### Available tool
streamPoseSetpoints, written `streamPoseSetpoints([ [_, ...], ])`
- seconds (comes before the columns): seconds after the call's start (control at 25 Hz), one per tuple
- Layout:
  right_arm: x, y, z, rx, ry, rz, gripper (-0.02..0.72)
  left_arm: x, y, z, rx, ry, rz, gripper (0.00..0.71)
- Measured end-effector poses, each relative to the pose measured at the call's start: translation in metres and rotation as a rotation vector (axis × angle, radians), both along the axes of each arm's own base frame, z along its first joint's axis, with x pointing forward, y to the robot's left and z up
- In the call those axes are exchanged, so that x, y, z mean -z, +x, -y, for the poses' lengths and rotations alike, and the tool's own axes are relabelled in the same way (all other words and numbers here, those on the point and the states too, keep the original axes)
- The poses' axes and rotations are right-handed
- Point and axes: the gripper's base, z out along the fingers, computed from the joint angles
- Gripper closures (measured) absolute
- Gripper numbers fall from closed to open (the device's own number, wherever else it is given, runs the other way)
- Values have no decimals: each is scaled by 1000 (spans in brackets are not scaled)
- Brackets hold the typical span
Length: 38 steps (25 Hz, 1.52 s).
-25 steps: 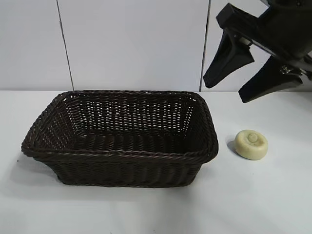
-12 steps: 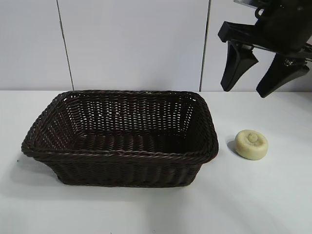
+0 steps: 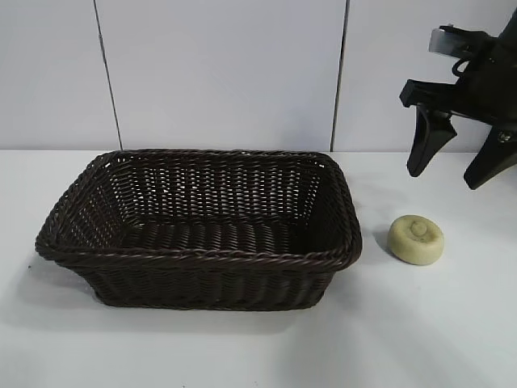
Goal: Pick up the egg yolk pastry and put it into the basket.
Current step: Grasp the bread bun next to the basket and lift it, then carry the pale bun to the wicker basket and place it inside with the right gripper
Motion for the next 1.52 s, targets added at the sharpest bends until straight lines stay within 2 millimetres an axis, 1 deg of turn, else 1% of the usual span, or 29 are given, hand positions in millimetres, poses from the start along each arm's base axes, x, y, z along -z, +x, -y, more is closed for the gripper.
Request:
streamPoseSetpoints([
  [0.12,13,6,0,6,-3,-7,206,0,0,0,0,0,0,171],
  [0.36,54,19,0,33,-11,-60,206,0,0,0,0,0,0,171],
  [0.52,79,25,0,50,-16,-85,206,0,0,0,0,0,0,171],
  [0.64,90,27,1,54,-21,-94,206,0,0,0,0,0,0,171],
  [0.72,93,28,1,56,-23,-94,209,0,0,0,0,0,0,171],
  [0.76,95,28,1,56,-23,-95,223,0,0,0,0,0,0,171],
  [0.8,96,28,1,58,-23,-95,252,0,0,0,0,0,0,171],
  [0.84,96,29,1,59,-23,-91,311,0,0,0,0,0,0,171],
  [0.96,96,29,1,61,-23,-92,528,0,0,0,0,0,0,171],
  [1.0,95,29,1,61,-22,-92,586,0,0,0,0,0,0,171],
  [1.04,95,29,1,59,-22,-94,620,0,0,0,0,0,0,171],
  [1.16,92,28,1,56,-21,-104,653,0,0,0,0,0,0,171],
  [1.28,82,26,0,50,-18,-104,661,0,0,0,0,0,0,171],
  [1.4,60,21,1,41,-17,-77,662,0,0,0,0,0,0,171],
  [1.52,24,14,1,37,-9,0,663,0,0,0,0,0,0,171],
])
